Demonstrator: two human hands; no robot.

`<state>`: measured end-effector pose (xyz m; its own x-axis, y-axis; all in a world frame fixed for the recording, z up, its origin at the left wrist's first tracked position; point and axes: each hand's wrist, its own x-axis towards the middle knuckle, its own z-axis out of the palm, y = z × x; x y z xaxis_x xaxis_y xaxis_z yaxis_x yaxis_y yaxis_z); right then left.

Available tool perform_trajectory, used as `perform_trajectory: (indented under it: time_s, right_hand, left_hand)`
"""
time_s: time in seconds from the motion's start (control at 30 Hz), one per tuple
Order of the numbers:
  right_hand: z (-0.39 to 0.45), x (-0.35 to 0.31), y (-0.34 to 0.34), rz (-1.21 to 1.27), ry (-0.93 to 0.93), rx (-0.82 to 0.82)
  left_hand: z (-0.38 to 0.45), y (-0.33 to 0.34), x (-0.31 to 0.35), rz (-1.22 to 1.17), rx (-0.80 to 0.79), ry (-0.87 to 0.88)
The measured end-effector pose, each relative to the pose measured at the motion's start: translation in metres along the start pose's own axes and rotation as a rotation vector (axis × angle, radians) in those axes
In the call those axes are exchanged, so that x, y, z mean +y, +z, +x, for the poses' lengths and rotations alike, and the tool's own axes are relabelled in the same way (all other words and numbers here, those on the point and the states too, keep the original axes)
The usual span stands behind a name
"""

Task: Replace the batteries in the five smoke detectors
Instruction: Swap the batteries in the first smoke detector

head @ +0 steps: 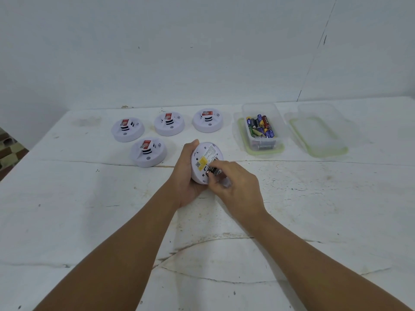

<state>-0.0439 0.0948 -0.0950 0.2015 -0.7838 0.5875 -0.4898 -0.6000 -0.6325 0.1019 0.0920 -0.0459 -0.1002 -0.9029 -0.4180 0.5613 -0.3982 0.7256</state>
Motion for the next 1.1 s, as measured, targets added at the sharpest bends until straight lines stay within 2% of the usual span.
perform_trajectory:
  time_s: [0.37,0.53,0.63,0.7,0.8,0.97,1.1]
  right_hand:
    - [0.002,0.003,0.002,0.104,-0.039,-0.023]
    - [0.002,0.006,-0.001,0.118,-0.071,-0.075]
    - [0.003,0.002,-0.003,0.108,-0.097,-0.052]
    - [0.003,-0.003,-0.008,0.135,-0.047,0.014]
    - [0.004,-0.008,-0.014,0.256,0.151,0.056]
    - [0.008,-0.005,-0.007,0.248,0.259,-0.029]
    - [0.01,0.002,-0.007,0.153,0.332,-0.189]
  left_hand:
    - [0.002,-0.005,-0.001,-0.107,0.035,-0.011]
    - [0.003,-0.006,0.0,-0.15,-0.015,-0.032]
    - [0.001,-0.004,-0.001,-0.164,-0.044,-0.03]
    - [0.001,-0.003,-0.002,-0.164,-0.046,0.003]
    - [0.001,-0.003,-0.002,-0.13,-0.038,0.052]
    - [0.005,-0.007,-0.006,-0.123,-0.015,0.081]
    - [0.005,-0.008,-0.006,-0.119,-0.024,0.087]
